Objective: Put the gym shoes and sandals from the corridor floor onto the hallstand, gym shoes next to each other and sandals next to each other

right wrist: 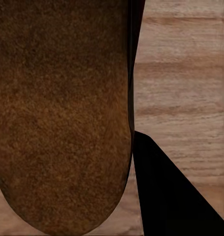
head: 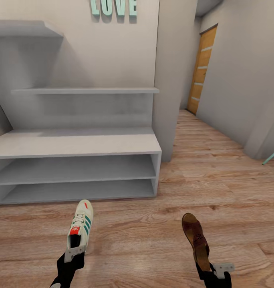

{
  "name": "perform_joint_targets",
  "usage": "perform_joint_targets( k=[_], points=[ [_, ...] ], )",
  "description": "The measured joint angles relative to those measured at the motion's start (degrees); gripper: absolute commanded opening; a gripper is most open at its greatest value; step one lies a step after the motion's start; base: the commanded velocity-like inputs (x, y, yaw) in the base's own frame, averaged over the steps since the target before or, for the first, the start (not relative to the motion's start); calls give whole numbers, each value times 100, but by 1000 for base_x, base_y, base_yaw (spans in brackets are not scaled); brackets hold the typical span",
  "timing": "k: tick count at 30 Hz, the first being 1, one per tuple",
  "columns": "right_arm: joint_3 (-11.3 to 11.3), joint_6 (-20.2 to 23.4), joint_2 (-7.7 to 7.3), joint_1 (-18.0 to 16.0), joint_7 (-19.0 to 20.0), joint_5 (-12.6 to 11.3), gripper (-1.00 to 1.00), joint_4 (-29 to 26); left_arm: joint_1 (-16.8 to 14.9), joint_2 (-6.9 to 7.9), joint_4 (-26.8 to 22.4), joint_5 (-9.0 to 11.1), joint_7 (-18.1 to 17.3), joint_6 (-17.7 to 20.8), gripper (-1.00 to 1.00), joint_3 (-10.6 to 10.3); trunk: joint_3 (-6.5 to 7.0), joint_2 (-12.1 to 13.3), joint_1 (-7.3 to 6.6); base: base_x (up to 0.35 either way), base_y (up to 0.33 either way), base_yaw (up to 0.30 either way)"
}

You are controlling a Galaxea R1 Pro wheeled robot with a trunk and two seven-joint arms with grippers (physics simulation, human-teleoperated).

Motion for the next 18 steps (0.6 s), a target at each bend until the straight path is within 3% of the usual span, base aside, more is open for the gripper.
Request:
perform_joint_targets(
  k=[3,7,10,12,15,18],
  points=[
    [-110,7,-88,0,2,-8,-100,-22,-40,-9,16,-29,-14,44,-100,-30,0,0,0,0,0,0],
    [-636,20,-386,0,6,-33,-100,-40,-114,-21,-24,-56,-29,293,-100,-69,0,0,0,0,0,0],
    [-1548,38,-674,1,18,-42,-100,-55,-506,-14,-117,-61,-63,1038,-100,-84,1,0,0,0,0,0],
    [-1943,43,-797,1,32,-31,-100,-81,-769,-13,-132,-59,-76,1490,-100,-94,1,0,0,0,0,0],
    [-2328,47,-957,1,44,-23,-100,-202,-1233,-33,-142,-51,-82,2116,-100,-154,2,0,-1,0,0,0],
    [-2425,45,-1042,3,48,-1,-100,-276,-1610,-54,-147,-50,-81,2510,-100,-285,1,0,0,0,0,0]
  ],
)
